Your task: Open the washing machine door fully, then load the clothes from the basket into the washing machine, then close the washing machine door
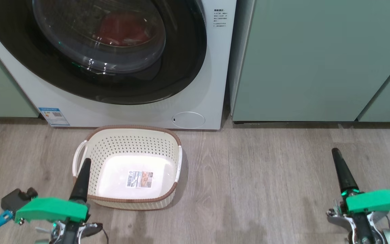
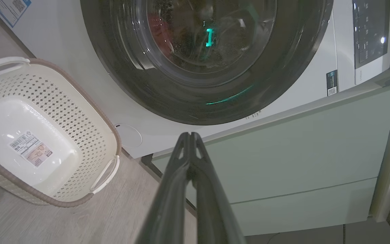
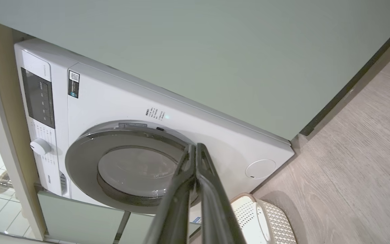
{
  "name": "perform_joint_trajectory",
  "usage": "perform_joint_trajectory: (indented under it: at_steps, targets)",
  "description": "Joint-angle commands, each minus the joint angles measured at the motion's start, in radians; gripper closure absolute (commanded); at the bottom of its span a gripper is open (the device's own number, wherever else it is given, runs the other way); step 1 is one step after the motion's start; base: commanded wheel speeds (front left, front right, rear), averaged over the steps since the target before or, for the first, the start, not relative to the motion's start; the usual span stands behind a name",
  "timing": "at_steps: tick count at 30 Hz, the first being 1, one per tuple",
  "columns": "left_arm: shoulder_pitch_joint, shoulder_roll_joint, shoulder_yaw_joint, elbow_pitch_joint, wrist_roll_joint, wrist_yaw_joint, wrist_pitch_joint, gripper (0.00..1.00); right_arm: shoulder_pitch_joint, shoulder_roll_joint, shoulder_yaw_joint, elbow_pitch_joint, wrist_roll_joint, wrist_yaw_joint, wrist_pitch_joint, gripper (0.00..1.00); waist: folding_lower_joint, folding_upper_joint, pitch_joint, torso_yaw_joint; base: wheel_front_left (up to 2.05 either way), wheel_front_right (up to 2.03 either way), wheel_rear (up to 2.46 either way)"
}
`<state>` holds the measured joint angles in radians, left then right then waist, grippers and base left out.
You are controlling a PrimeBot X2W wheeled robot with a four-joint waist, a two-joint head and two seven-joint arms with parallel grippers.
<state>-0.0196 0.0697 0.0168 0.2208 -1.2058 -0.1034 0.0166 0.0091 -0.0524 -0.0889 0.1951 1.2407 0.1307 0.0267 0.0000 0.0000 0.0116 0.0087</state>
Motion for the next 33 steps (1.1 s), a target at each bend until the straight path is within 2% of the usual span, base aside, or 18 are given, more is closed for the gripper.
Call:
perform_joint_trajectory:
  at_steps: [1,33]
  targets:
    - [-0.056,0.003,0.033,-0.023,-0.026,-0.01,0.005,1.0,-0.054,-0.018,0.013,-0.028,0.027,0.0,0.007,1.0,0.0,0.0,0.0,0.0,0.0,0.0,0.0]
    - [-0.086,-0.017,0.092,0.021,-0.374,-0.026,0.09,1.0,-0.11,-0.019,0.004,0.042,0.364,0.0,0.059,1.0,0.0,0.0,-0.008,-0.008,0.0,0.0,0.0]
